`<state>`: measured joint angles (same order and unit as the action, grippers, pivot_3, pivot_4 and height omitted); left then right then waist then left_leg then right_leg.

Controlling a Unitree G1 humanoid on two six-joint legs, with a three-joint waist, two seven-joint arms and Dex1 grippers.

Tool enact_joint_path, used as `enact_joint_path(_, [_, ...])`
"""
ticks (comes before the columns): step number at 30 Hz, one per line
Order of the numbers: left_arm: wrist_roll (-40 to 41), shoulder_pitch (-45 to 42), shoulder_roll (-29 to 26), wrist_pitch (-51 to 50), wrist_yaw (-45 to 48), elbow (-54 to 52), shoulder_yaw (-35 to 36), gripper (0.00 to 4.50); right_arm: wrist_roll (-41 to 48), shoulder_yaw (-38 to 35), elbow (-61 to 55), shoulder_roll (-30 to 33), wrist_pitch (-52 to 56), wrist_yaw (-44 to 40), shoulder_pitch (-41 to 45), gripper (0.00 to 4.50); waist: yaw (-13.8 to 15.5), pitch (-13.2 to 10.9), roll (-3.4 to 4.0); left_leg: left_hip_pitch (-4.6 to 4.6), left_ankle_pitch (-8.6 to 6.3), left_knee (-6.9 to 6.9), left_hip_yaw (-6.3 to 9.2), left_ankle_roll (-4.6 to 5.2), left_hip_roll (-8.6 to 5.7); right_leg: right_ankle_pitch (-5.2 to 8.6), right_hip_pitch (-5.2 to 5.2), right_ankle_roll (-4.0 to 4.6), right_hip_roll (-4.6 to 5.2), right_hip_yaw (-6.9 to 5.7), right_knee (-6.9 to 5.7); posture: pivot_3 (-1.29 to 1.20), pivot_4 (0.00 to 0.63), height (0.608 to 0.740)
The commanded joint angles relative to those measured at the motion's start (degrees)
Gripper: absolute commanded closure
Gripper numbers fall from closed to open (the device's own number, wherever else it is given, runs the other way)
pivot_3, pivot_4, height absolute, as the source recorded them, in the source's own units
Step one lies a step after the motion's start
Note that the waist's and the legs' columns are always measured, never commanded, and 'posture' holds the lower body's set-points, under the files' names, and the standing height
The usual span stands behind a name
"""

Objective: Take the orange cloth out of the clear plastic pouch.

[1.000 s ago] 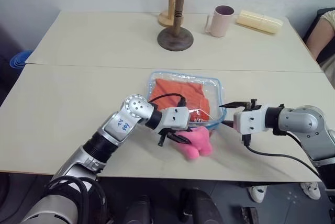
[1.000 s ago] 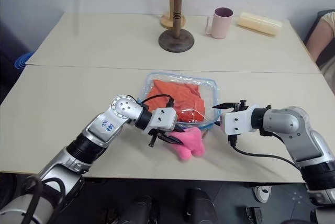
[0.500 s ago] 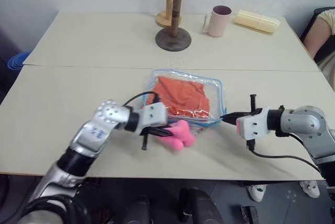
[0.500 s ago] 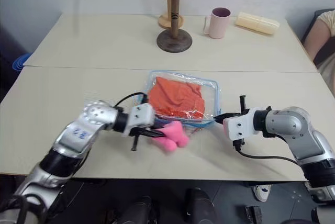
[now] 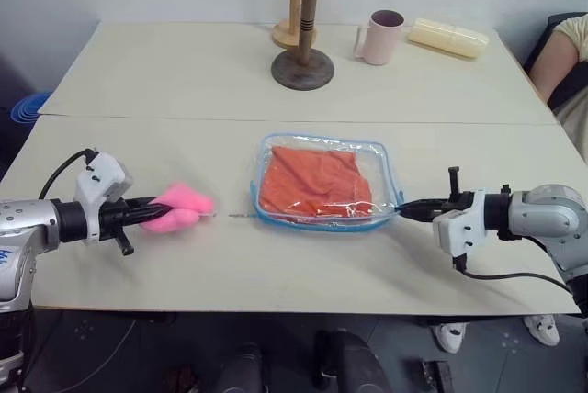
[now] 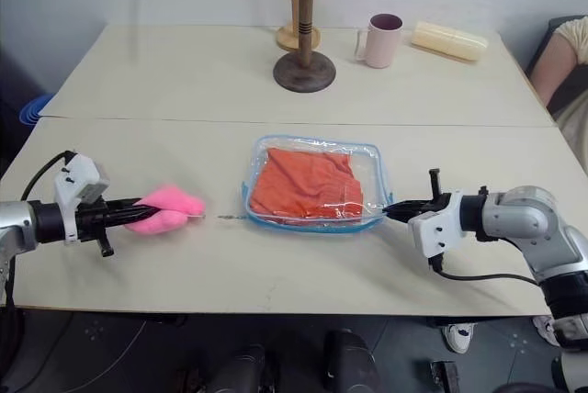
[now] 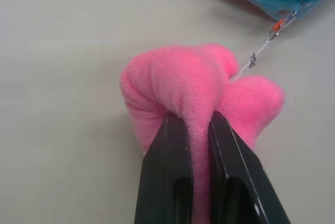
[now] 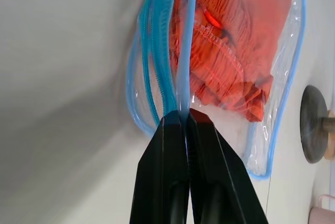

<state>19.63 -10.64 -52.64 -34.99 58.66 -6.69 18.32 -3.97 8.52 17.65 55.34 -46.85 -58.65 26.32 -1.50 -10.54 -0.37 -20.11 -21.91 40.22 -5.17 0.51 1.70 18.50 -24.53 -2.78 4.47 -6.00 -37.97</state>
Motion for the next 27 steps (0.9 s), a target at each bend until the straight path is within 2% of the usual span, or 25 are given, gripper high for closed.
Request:
enact_joint_path(1, [0.8,0.0,0.8,0.4,-2.1,-1.3,-0.1,4.50,2.5,-0.1,0.2,-0.6,1.3,-0.6,0.9,4.43,0.0,0.0,0.00,-0.01,0.00,0.00,0.01,0.00,0.01,0.00,0.00,0.00,-0.01,-0.02,0.00,0.00,0.150,0.740])
enact_joint_path(2, [0.9,0.1,1.6,0.1,-2.7,-1.6,-0.8,4.50,3.8,0.1,-0.2,-0.7,3.2,-1.7,0.7,4.43,-0.1,0.0,0.00,-0.01,0.00,-0.01,0.00,0.00,0.00,0.00,-0.01,0.00,-0.01,-0.01,0.00,0.00,0.150,0.740])
enact_joint_path(3, [1.2,0.3,2.4,-0.1,-3.2,-2.2,-1.4,4.15,5.3,0.2,-0.9,-0.5,5.5,-3.1,0.1,4.12,-0.1,0.0,0.00,0.00,0.00,0.00,-0.02,0.00,0.00,0.00,-0.01,0.00,-0.01,0.00,-0.01,0.00,0.150,0.740])
enact_joint_path(5, [2.1,0.5,3.5,-0.9,-3.9,-3.1,-1.8,3.76,7.7,0.1,-2.6,0.2,8.5,-5.4,-1.3,4.03,0.0,0.0,0.00,0.01,0.00,0.00,-0.02,0.00,0.00,0.00,0.00,0.00,0.00,0.01,-0.03,0.00,0.150,0.740])
enact_joint_path(6, [2.2,0.7,3.9,-1.1,-4.4,-3.3,-1.7,3.47,8.4,-0.5,-3.7,0.7,9.7,-5.8,-2.3,3.82,0.0,0.0,0.00,0.00,0.00,0.00,0.00,0.00,0.01,0.00,0.00,0.00,-0.01,0.00,-0.04,0.00,0.150,0.740])
enact_joint_path(9, [2.3,1.2,3.8,-1.1,-4.9,-2.7,-1.1,2.57,10.8,-2.8,-6.8,1.9,13.5,-6.4,-5.4,2.84,0.0,0.0,0.00,0.00,0.00,0.00,0.01,0.00,0.02,0.00,0.00,0.00,0.00,-0.01,-0.03,0.00,0.150,0.740])
enact_joint_path(13, [2.3,2.7,0.5,1.5,-2.2,1.3,1.3,1.41,21.9,-11.5,-18.6,4.5,29.7,-5.0,-17.5,1.57,0.2,0.0,0.00,0.00,0.00,-0.05,0.02,0.00,0.01,0.00,-0.01,0.00,0.01,-0.01,-0.02,0.00,0.150,0.740])
enact_joint_path(17, [2.2,0.0,-4.0,5.7,1.1,4.8,1.9,0.14,31.8,-21.1,-30.9,3.6,46.2,0.0,-29.0,0.15,0.3,0.0,-0.02,0.02,0.00,-0.05,0.02,0.00,0.01,0.00,0.02,0.00,0.00,-0.01,0.01,0.00,0.150,0.740])
enact_joint_path(18, [2.9,-1.8,-5.4,6.1,2.8,4.7,1.4,0.03,34.3,-23.1,-34.4,3.5,50.4,0.9,-32.0,0.02,0.3,0.0,-0.02,0.03,0.00,-0.05,0.01,0.00,0.00,0.00,0.02,0.00,0.03,0.00,0.03,0.00,0.150,0.740])
enact_joint_path(21, [5.4,-10.1,-8.5,7.0,8.7,-1.7,-3.8,0.03,44.1,-27.4,-46.4,2.9,62.5,4.7,-39.1,0.02,1.0,0.1,-0.12,0.02,0.00,-0.05,0.05,-0.01,0.01,0.00,0.03,0.00,0.00,-0.02,0.01,0.00,0.150,0.740])
enact_joint_path(25, [-0.5,-17.6,-4.9,14.0,10.2,-8.7,-16.7,0.03,53.3,-27.2,-55.8,1.2,72.9,12.1,-39.1,0.02,1.5,0.2,-0.04,0.04,-0.02,-0.07,0.01,0.00,-0.07,-0.01,0.07,-0.01,0.02,0.04,0.04,0.00,0.150,0.740])
enact_joint_path(27, [-5.5,-20.7,-0.3,18.4,8.9,-9.6,-24.0,0.03,54.7,-26.2,-59.2,0.7,75.6,14.9,-38.2,0.02,1.5,0.2,-0.01,0.05,-0.02,-0.09,-0.01,0.00,-0.10,-0.01,0.07,-0.01,-0.01,0.03,0.04,0.00,0.150,0.740])
